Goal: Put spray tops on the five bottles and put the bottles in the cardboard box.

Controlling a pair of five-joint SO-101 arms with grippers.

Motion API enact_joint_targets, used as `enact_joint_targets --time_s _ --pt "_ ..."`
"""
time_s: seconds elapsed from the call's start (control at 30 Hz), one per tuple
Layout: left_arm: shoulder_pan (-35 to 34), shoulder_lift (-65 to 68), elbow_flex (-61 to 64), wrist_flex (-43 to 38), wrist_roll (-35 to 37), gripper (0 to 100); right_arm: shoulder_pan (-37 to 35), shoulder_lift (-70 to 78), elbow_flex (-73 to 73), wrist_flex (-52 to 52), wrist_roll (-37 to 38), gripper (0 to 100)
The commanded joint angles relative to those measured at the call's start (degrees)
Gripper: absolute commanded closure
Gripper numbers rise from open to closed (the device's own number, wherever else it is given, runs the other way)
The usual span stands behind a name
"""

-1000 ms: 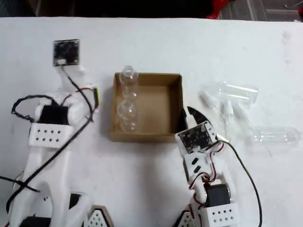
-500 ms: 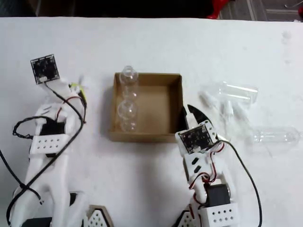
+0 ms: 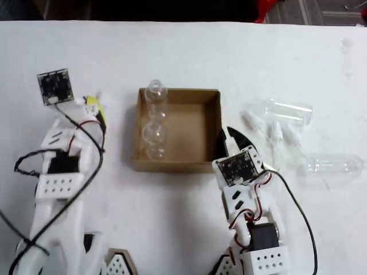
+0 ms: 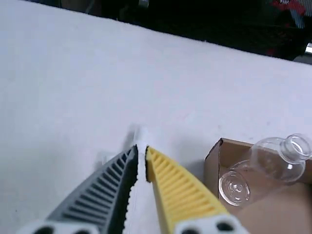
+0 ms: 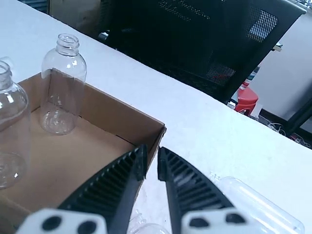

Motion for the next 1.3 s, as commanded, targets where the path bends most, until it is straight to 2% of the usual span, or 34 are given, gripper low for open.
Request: enact_joint_targets --time_s 0.0,0.17,0.33,0.5,0.7,0.87,1.03,1.17,1.27 --pt "2.86 -13.23 2.73 4.4 -2.64 97 0.57 -0.22 0.53 -1.27 0.26 97.0" --pt "10.24 -27.03 11.16 3.52 -11.96 97 0.57 -0.22 0.53 -1.36 0.26 97.0" --pt "11.38 -36.79 18.37 -0.53 -12.4 97 0.66 -0.22 0.53 -1.27 0.26 97.0" --pt "11.38 -38.37 18.99 -0.44 -12.4 97 2.95 -0.31 0.53 -1.63 0.26 97.0" --pt "11.38 -32.66 15.3 1.05 -12.48 97 3.21 -0.4 0.53 -1.71 0.26 97.0" --pt "11.38 -17.19 4.75 6.15 -16.62 97 3.12 -0.4 0.53 -1.71 0.26 97.0" --pt "10.07 -4.0 -1.67 6.95 -13.36 97 3.21 -0.4 0.53 -1.71 0.26 97.0" --pt "10.07 -2.42 -3.78 8.88 -13.01 96 3.38 -0.4 0.53 -2.95 0.18 97.0" --pt "10.07 -2.42 -5.1 10.99 -12.75 91 3.38 -0.4 0.53 -3.03 0.18 97.0"
